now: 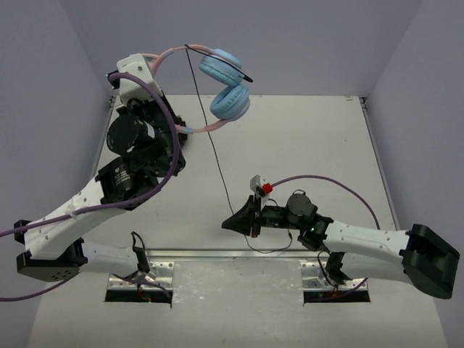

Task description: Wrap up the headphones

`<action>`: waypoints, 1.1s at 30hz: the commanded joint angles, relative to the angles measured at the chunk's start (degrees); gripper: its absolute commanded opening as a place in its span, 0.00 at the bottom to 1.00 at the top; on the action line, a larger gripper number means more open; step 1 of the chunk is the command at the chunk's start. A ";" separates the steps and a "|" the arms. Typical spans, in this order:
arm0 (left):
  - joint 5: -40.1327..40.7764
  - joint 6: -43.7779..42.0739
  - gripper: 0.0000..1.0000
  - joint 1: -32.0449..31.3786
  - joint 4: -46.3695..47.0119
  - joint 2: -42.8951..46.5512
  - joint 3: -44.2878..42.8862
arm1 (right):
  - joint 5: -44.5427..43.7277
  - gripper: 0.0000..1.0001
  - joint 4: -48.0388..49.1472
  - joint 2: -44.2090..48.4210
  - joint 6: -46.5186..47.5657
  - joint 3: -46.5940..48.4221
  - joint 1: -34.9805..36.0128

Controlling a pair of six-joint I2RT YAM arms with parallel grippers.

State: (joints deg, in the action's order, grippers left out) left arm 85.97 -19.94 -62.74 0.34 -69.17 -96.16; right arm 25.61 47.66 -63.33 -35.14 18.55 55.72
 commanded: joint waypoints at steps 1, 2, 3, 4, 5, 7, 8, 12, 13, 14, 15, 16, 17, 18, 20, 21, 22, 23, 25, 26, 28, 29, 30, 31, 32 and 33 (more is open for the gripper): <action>1.65 0.68 0.00 2.35 9.25 -1.31 -0.70 | -6.96 0.01 -13.34 4.60 6.65 2.63 4.74; 0.52 2.09 0.00 2.36 8.20 -2.63 -0.52 | -8.36 0.01 -15.03 5.40 7.18 3.25 6.05; -0.19 4.02 0.00 2.36 4.62 -3.34 -0.61 | -8.81 0.01 -16.53 6.11 7.62 4.56 6.50; -0.72 8.30 0.00 2.36 2.15 -4.91 -1.22 | -9.17 0.01 -19.07 7.42 8.15 5.27 6.85; -2.37 10.69 0.00 2.45 -4.06 -5.80 -1.66 | -10.04 0.01 -20.66 7.87 8.41 5.97 7.29; -5.10 20.58 0.00 4.19 -10.67 -8.16 -2.54 | -10.31 0.01 -24.95 8.57 9.11 8.43 7.73; -11.47 26.13 0.00 5.60 -21.50 -9.31 -5.15 | -10.40 0.01 -26.29 9.10 9.29 9.31 7.99; -23.31 40.60 0.00 14.83 -30.07 -12.49 -4.32 | -14.17 0.01 -34.62 10.59 10.70 13.79 8.44; -24.53 38.42 0.01 15.10 -26.91 -10.83 -1.25 | -15.83 0.01 -35.87 11.12 11.75 14.15 8.44; -25.15 38.23 0.00 15.45 -22.97 -9.94 3.91 | -18.20 0.01 -36.84 12.52 12.19 14.76 8.44; -26.20 39.62 0.00 17.37 -22.49 -9.15 5.53 | -19.09 0.01 -39.55 13.14 13.24 15.37 8.44; -29.25 40.76 0.00 18.78 -22.75 -9.23 6.41 | -19.45 0.01 -41.05 13.67 13.69 16.08 8.44; -30.42 41.56 0.00 20.36 -23.45 -9.32 7.12 | -19.54 0.01 -42.37 14.02 14.12 17.65 8.44; -31.30 41.91 0.00 22.99 -23.45 -9.67 8.26 | -19.71 0.01 -45.00 14.37 14.83 18.45 8.44; -33.41 41.48 0.00 25.63 -22.06 -10.02 9.76 | -19.54 0.01 -47.03 14.55 15.53 20.90 8.44; -33.94 40.87 0.01 26.26 -21.87 -10.55 10.63 | -19.63 0.01 -48.96 14.38 16.32 21.70 8.44; -34.29 40.08 0.00 26.61 -21.35 -10.90 11.16 | -19.89 0.01 -49.85 14.11 16.94 22.67 8.44; -34.56 39.38 0.00 26.88 -19.95 -11.25 11.87 | -20.15 0.01 -50.81 13.68 17.55 24.94 8.35; -35.34 38.84 0.00 28.02 -18.89 -12.13 13.80 | -20.85 0.01 -55.11 11.75 19.92 28.02 8.44; -35.70 38.41 0.00 28.81 -18.62 -12.39 14.68 | -21.21 0.01 -56.78 10.96 20.63 31.34 8.44; -38.41 38.58 0.00 30.21 -18.53 -13.27 16.08 | -21.82 0.01 -61.18 9.38 22.74 34.26 8.44; -39.03 38.75 0.00 31.53 -18.88 -13.62 16.00 | -22.00 0.01 -62.41 9.02 23.18 36.89 8.44; -39.13 38.49 0.00 31.89 -18.97 -14.58 16.00 | -22.18 0.01 -64.60 8.75 24.05 38.13 8.44; -39.22 37.71 0.00 31.98 -18.28 -15.20 15.92 | -22.09 0.01 -65.58 8.23 24.50 39.27 8.44; -39.39 36.92 0.00 32.07 -17.75 -15.73 16.09 | -22.35 0.01 -67.33 7.96 24.85 41.81 8.44; -39.91 35.86 0.00 32.07 -17.48 -16.52 16.79 | -22.70 0.01 -68.30 7.61 25.90 43.05 8.44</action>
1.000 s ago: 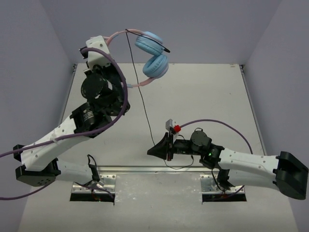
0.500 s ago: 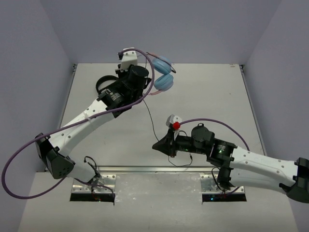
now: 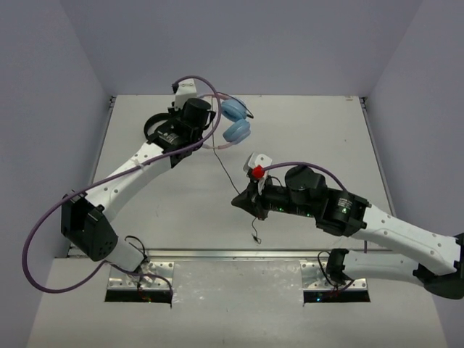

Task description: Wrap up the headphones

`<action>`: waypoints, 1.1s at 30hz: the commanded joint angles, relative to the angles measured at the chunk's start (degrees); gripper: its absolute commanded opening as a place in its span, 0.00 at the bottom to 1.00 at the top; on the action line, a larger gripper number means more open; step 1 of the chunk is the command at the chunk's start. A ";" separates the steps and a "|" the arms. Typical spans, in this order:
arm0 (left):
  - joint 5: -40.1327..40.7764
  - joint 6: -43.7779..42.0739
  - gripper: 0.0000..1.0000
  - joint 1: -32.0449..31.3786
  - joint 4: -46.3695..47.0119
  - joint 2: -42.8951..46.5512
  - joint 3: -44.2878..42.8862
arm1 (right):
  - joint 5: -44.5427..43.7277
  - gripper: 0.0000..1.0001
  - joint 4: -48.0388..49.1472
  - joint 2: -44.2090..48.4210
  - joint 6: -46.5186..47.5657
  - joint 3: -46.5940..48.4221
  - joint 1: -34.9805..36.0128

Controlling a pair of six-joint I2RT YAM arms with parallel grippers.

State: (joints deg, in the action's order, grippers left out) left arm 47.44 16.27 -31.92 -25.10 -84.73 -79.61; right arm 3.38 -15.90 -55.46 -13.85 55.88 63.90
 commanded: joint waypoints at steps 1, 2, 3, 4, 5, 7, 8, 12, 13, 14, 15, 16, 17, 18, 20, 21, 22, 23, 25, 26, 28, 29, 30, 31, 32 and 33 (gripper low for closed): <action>-2.86 -0.71 0.00 1.25 9.36 -1.05 1.03 | -0.82 0.01 -5.62 -1.30 5.31 7.13 0.26; -4.45 -1.50 0.00 1.07 10.85 -0.88 2.26 | -1.70 0.01 -6.59 -1.92 6.02 9.92 0.26; -6.29 -3.07 0.00 1.07 12.60 -0.01 5.49 | -2.23 0.01 -8.77 -2.54 7.68 11.34 0.26; -9.53 -4.13 0.00 0.90 16.45 0.61 7.00 | -2.58 0.01 -10.01 -3.33 8.65 12.84 0.17; -10.52 -4.67 0.00 0.20 17.79 1.14 8.23 | -4.67 0.01 -11.68 -4.64 10.23 15.03 0.26; -13.58 -7.91 0.00 -0.94 21.56 2.28 10.70 | -6.71 0.01 -12.57 -5.27 11.73 16.36 0.26; -13.78 -11.40 0.00 -2.95 22.72 2.46 11.40 | -7.33 0.01 -12.84 -5.36 12.87 17.06 0.26; -17.18 -17.75 0.00 -7.62 26.75 2.81 14.57 | -12.60 0.01 -13.37 -5.53 17.09 19.18 0.00; -19.29 -18.46 0.00 -7.98 27.73 3.42 15.62 | -13.13 0.01 -13.45 -5.53 17.88 19.36 -0.09; -21.49 -20.21 0.00 -8.33 28.87 4.30 16.93 | -13.48 0.01 -13.89 -5.53 19.54 19.44 -0.26; -25.17 -21.18 0.00 -8.77 29.84 6.05 19.21 | -14.44 0.01 -14.07 -5.53 20.17 19.44 -0.88; -26.77 -22.06 0.00 -9.21 31.07 6.85 20.02 | -14.71 0.01 -14.24 -5.53 20.70 19.27 -1.40; -28.44 -23.73 0.00 -9.73 31.17 8.08 21.16 | -14.89 0.01 -14.68 -5.53 21.66 19.01 -1.93; -31.15 -24.35 0.00 -9.83 30.56 8.61 21.43 | -15.59 0.01 -14.60 -5.10 22.02 18.05 -3.59; -34.50 -26.72 0.00 -9.91 29.50 10.19 22.30 | -15.42 0.01 -14.16 -4.48 21.76 16.90 -7.97; -37.65 -27.60 0.00 -9.91 29.67 10.89 23.09 | -14.11 0.01 -14.07 -3.70 21.32 15.94 -9.91; -38.38 -28.65 0.00 -9.91 30.02 12.29 23.88 | -13.75 0.01 -13.63 -3.25 20.80 15.49 -11.76; -38.91 -28.93 0.00 -9.91 30.63 12.83 25.28 | -13.84 0.01 -13.37 -2.73 20.79 15.14 -14.91; -41.45 -29.98 0.00 -9.91 30.03 13.36 25.74 | -14.36 0.01 -12.41 -1.23 21.75 14.26 -17.39; -43.38 -30.07 0.00 -9.91 28.72 13.36 25.39 | -14.80 0.01 -12.14 -1.05 22.10 14.17 -19.67; -45.93 -30.60 0.00 -9.91 27.66 13.36 25.21 | -15.33 0.01 -12.49 -1.31 23.60 14.78 -22.05; -47.16 -30.86 0.00 -9.91 26.61 13.36 24.77 | -15.59 0.01 -12.49 -1.75 23.95 15.05 -24.41; -47.44 -30.95 0.00 -9.91 26.07 13.36 24.60 | -15.77 0.01 -12.57 -2.10 24.21 15.49 -25.91; -48.75 -31.39 0.00 -9.91 25.55 13.45 24.51 | -15.60 0.01 -12.49 -3.15 24.57 15.58 -27.24; -49.37 -31.48 0.00 -9.91 25.19 13.71 24.07 | -14.55 0.01 -12.31 -3.42 24.66 15.58 -30.03; -49.72 -31.56 0.00 -9.91 25.19 14.06 23.89 | -14.19 0.01 -11.96 -3.86 24.66 15.06 -31.28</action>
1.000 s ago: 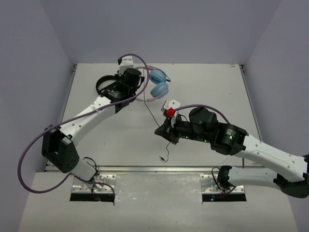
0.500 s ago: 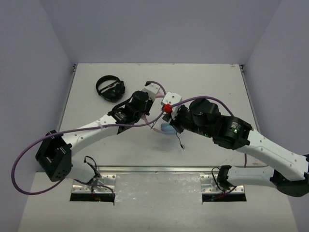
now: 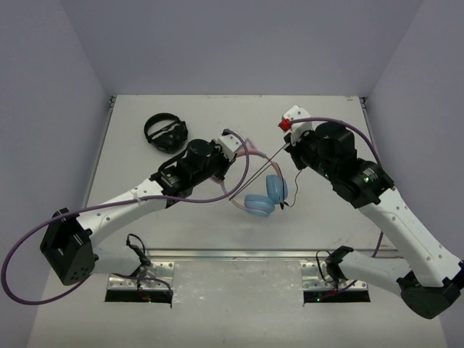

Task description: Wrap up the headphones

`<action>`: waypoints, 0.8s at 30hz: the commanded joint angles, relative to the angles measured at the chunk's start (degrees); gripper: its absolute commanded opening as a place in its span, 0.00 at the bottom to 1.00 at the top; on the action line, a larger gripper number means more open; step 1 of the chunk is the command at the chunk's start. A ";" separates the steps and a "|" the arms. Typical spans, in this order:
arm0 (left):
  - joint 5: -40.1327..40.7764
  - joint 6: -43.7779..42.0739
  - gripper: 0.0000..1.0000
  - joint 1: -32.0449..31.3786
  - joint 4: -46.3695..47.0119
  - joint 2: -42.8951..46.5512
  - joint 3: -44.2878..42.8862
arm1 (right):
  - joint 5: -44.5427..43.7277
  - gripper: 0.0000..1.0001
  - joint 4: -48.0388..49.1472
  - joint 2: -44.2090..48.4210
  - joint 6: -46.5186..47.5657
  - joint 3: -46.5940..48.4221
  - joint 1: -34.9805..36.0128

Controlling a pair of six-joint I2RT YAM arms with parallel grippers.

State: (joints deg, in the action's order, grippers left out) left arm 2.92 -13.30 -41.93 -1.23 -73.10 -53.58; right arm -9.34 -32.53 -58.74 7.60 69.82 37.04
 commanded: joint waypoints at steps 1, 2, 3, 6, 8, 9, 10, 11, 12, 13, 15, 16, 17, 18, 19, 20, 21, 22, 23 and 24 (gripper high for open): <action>-5.64 -2.17 0.00 0.10 1.32 3.22 -2.23 | -1.55 0.01 6.24 -1.19 3.56 0.50 -5.21; -5.73 -2.34 0.00 0.01 -0.77 3.66 -2.32 | -2.08 0.01 6.95 -1.64 3.74 -0.12 -6.53; -5.73 -2.52 0.00 0.01 -1.22 4.01 -2.49 | -2.34 0.01 7.57 -2.16 3.74 -0.82 -7.32; -6.17 -2.70 0.00 0.01 -1.49 6.12 -2.67 | -0.68 0.01 9.06 -4.18 3.04 -1.62 -10.14; -7.05 -2.78 0.00 0.01 -2.45 7.27 -3.37 | 0.72 0.01 10.12 -5.50 1.81 -1.62 -11.63; -7.31 -2.87 0.00 -0.08 -2.63 7.79 -3.46 | 2.99 0.01 10.21 -5.86 1.29 -1.44 -12.16; -7.66 -2.70 0.00 -0.08 -2.81 8.49 -3.81 | 4.32 0.01 10.64 -6.12 0.32 -1.36 -12.95; -7.84 -2.78 0.00 -0.08 -3.07 8.76 -3.90 | 5.29 0.01 10.82 -6.56 -0.21 -1.27 -13.30; -7.58 -2.61 0.00 -0.08 -3.16 9.03 -4.16 | 7.30 0.01 11.00 -6.65 -0.82 -1.44 -13.48; -7.05 -2.43 0.00 -0.08 -3.16 9.64 -4.34 | 8.28 0.01 11.52 -6.82 -1.87 -1.53 -13.66; -5.30 -1.91 0.00 -0.08 -2.90 10.34 -4.60 | 10.99 0.01 12.57 -6.65 -3.28 -2.93 -13.66; -5.73 -1.73 0.00 -0.08 -3.07 11.30 -5.12 | 11.54 0.01 12.84 -6.74 -3.90 -3.37 -13.66; -5.90 -1.47 0.00 -0.08 -3.25 11.84 -5.30 | 12.06 0.01 13.28 -6.91 -4.34 -4.33 -13.66; -6.08 -0.68 0.00 -0.17 -3.42 12.88 -6.00 | 13.11 0.02 13.90 -6.91 -4.87 -4.87 -13.57; -5.99 -0.33 0.00 -0.25 -3.60 13.42 -6.44 | 15.65 0.02 14.25 -6.91 -5.22 -5.22 -13.66; -5.12 0.20 0.00 -0.86 -3.51 13.86 -6.88 | 16.89 0.05 14.51 -6.91 -5.66 -6.01 -13.66; -3.98 1.34 0.00 -1.31 -3.69 14.73 -8.10 | 18.82 0.06 15.30 -6.74 -6.79 -6.27 -13.66; -2.41 1.78 0.00 -1.83 -3.86 15.00 -8.73 | 19.71 0.08 15.74 -6.65 -7.15 -6.45 -13.66; 1.09 2.48 0.00 -2.10 -4.04 15.44 -9.34 | 20.76 0.08 16.36 -6.48 -7.42 -7.24 -13.66; 1.91 3.71 0.00 -2.19 -4.30 16.05 -10.57 | 21.90 0.09 18.10 -6.21 -9.94 -7.85 -13.66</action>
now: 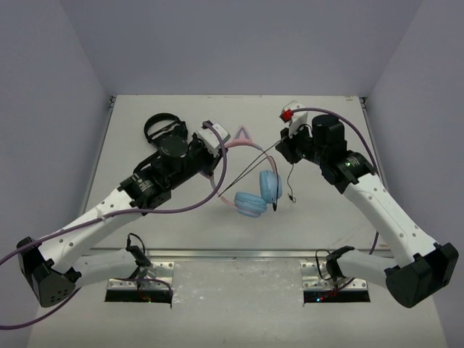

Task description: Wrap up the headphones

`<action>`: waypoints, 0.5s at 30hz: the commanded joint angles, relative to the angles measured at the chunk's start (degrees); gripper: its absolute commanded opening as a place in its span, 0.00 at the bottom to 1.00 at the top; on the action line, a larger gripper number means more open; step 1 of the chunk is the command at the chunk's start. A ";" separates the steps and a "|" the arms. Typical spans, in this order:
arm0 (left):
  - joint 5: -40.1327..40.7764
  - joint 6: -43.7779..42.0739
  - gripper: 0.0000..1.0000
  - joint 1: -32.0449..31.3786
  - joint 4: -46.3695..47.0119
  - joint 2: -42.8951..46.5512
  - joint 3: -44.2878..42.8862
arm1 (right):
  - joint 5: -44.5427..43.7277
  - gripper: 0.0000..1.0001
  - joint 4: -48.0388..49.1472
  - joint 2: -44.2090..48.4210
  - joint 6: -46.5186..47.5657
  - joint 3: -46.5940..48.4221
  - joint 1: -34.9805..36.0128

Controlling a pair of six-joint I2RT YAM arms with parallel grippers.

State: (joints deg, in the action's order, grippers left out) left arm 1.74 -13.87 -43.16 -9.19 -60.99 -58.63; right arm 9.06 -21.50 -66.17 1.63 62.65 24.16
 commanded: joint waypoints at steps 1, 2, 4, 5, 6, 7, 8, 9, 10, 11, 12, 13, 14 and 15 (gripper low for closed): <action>5.01 4.98 0.00 -0.96 3.48 4.39 -6.14 | 5.68 0.10 8.04 1.74 -4.87 -1.21 -0.78; 5.12 6.12 0.00 -0.96 3.22 4.65 -7.01 | 7.18 0.10 9.09 1.92 -5.75 -2.26 -0.78; 5.21 9.55 0.00 -0.96 1.82 5.27 -10.00 | 11.05 0.12 13.04 2.19 -9.17 -3.41 -0.70; 4.94 11.04 0.00 -0.88 1.20 5.27 -11.23 | 13.85 0.12 14.71 2.01 -10.58 -4.37 -0.78; 4.16 13.23 0.00 -0.96 0.24 4.83 -13.94 | 15.79 0.12 18.03 1.75 -13.81 -4.90 -0.78; 3.37 13.34 0.00 -0.96 -0.99 4.22 -15.62 | 17.47 0.12 19.81 1.14 -15.41 -5.43 -0.78; 3.01 15.52 0.00 -0.96 -3.53 3.78 -17.12 | 18.96 0.12 21.31 0.78 -17.08 -6.65 -0.78; 3.36 16.84 0.00 -0.96 -4.77 2.99 -19.57 | 21.33 0.12 25.93 0.52 -20.23 -7.36 -0.70; 5.19 17.38 0.00 -0.96 -6.52 2.72 -20.64 | 22.22 0.12 27.98 0.00 -21.65 -8.15 -0.70; 6.42 18.08 0.00 -0.96 -7.32 2.63 -21.69 | 22.84 0.12 29.91 -0.44 -22.97 -9.64 -0.70; 7.22 19.31 0.00 -0.96 -8.20 2.63 -23.35 | 24.32 0.12 33.85 -0.88 -25.68 -10.44 -0.61; 8.36 20.01 0.00 -0.96 -8.56 2.63 -24.24 | 25.12 0.17 35.98 -1.32 -27.02 -12.19 -0.52; 8.54 20.80 0.00 -0.96 -8.74 2.72 -25.03 | 25.74 0.20 38.17 -2.46 -28.59 -12.99 -0.35; 8.46 22.38 0.00 -0.96 -8.83 2.89 -26.43 | 26.96 0.22 43.24 -3.08 -31.48 -13.95 0.26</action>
State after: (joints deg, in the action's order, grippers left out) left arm 8.08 1.02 -43.79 -20.45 -59.05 -80.31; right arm 30.41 6.92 -67.22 -20.53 50.98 23.79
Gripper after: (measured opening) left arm 0.120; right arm 0.202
